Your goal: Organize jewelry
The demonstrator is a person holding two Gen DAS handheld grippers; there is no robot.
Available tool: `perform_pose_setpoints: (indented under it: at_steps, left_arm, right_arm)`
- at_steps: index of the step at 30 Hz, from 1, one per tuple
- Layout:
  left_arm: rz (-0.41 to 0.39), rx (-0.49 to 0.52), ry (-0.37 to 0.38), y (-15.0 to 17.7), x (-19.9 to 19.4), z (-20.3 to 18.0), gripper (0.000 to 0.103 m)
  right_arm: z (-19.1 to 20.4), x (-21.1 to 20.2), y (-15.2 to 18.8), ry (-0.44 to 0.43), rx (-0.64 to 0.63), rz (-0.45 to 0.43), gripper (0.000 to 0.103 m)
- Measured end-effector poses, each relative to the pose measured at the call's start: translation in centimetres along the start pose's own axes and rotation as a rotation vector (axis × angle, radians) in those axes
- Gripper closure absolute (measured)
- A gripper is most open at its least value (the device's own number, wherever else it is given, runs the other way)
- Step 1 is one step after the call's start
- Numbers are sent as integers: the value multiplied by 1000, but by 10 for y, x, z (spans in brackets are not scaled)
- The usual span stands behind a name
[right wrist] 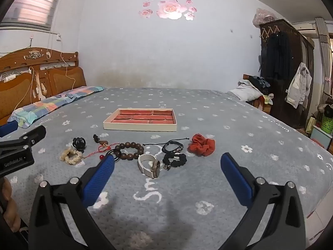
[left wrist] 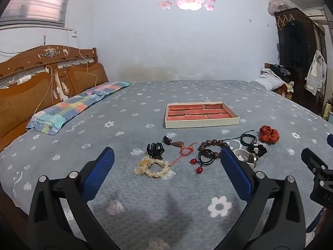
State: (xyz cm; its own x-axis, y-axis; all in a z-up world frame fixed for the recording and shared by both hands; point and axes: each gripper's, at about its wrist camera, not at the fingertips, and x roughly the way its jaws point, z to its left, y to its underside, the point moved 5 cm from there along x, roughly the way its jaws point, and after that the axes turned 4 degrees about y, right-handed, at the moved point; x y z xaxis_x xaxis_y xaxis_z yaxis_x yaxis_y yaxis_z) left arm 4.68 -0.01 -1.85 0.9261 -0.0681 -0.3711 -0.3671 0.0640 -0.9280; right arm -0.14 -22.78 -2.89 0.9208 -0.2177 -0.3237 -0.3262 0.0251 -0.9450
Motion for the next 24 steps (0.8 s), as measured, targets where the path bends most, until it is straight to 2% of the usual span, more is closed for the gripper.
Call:
perform_pose_setpoints:
  at_steps: [24]
  left_arm:
    - [3, -2, -1, 4, 3, 2, 5]
  right_arm:
    - [1, 0, 0, 0, 3, -1, 4]
